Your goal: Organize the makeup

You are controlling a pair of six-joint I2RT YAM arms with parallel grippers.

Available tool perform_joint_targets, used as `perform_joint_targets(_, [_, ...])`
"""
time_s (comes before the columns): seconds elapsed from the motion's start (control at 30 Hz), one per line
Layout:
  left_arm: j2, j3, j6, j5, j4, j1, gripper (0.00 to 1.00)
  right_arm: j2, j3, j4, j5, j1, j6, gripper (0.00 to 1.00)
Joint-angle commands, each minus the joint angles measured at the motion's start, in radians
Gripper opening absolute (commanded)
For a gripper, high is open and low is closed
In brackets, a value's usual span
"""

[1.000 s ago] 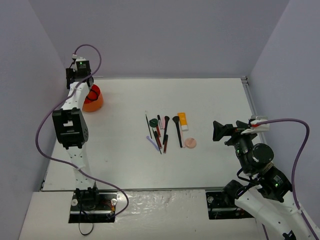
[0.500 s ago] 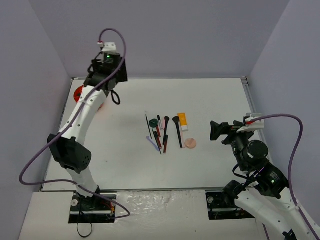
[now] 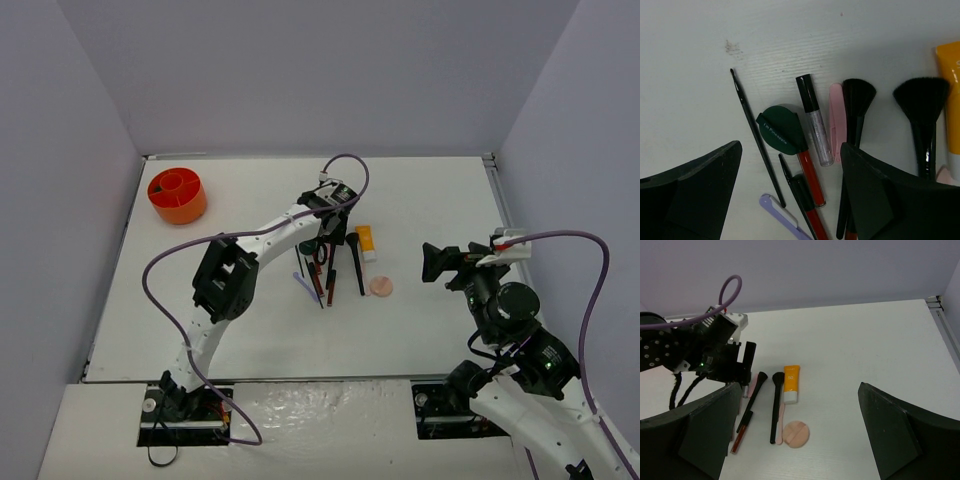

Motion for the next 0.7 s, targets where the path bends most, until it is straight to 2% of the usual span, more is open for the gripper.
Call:
perform_joint_targets(0.0, [-0.021, 0.089, -0.06, -0.035, -0.012, -0.01, 0.73, 0.004, 0.016, 0.051, 0.013, 0.009, 0.011, 1.0])
perform_joint_targets(0.3, [0.011, 0.076, -0.058, -0.09, -0.012, -0.01, 0.53, 0.004, 0.017, 0.053, 0.011, 0.008, 0.013, 1.0])
perform_joint_targets(0.67, [0.057, 0.088, -0.052, -0.071, -0.013, -0.008, 0.41, 0.006, 0.014, 0.051, 0.015, 0.009, 0.013, 1.0])
